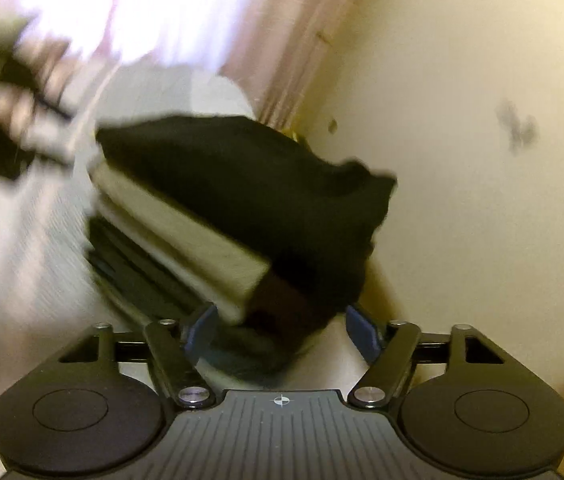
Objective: Fold large clothes
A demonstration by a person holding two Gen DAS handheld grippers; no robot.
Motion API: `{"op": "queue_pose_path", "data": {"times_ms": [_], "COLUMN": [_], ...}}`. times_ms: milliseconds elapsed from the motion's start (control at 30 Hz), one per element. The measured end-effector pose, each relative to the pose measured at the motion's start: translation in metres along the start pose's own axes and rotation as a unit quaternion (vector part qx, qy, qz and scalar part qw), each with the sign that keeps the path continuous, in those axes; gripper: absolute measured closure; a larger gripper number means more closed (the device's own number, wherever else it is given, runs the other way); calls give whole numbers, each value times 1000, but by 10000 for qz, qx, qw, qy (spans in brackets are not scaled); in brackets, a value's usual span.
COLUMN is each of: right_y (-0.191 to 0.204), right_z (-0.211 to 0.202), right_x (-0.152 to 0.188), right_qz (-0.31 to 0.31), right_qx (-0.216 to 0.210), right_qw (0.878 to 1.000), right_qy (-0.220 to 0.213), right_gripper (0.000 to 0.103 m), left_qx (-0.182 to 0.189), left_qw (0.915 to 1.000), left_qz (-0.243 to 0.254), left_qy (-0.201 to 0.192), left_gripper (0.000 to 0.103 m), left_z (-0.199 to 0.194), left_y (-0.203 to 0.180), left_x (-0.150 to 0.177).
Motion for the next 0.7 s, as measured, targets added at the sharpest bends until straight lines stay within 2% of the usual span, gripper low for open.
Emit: {"op": "queue_pose_path", "data": {"times_ms": [67, 133, 200, 367, 500, 700], "right_y": [-2, -1, 4, 16, 34, 46], "right_z": [-22, -47, -67, -123, -153, -194], "right_x": [3, 7, 5, 1, -7, 1], "right_qz": [825, 1496, 1866, 2352, 2342, 2521], "right_qx": [-175, -280, -311, -263, -277, -258], "right_qw": [9960, 9869, 9797, 9689, 9691, 9648], "right_qy": [312, 543, 657, 718, 722, 702], "right_gripper": [28, 28, 27, 27, 26, 26], "left_qx": [116, 200, 240, 281, 183, 110], "left_qw": [9984, 9945, 9907, 9858, 9851, 9813], "left_qz": [-549, -1008, -1298, -1595, -1643, -1847], "left_qy": [-110, -220, -338, -450, -470, -526], "left_gripper": [18, 9, 1, 1, 1, 1], "left_z": [-29, -59, -87, -140, -172, -204], "left_y": [-4, -14, -21, -46, -58, -72], "left_x": [4, 5, 6, 10, 23, 41]}}
Point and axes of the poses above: each gripper's, at about its wrist camera, not at the fingertips, and z roughly the way its jaws point, y to its left, x to its underside, the point moved 8 cm from there along z, roughly the way its jaws point, and after that the axes turned 13 degrees about x, right-handed, at the moved point
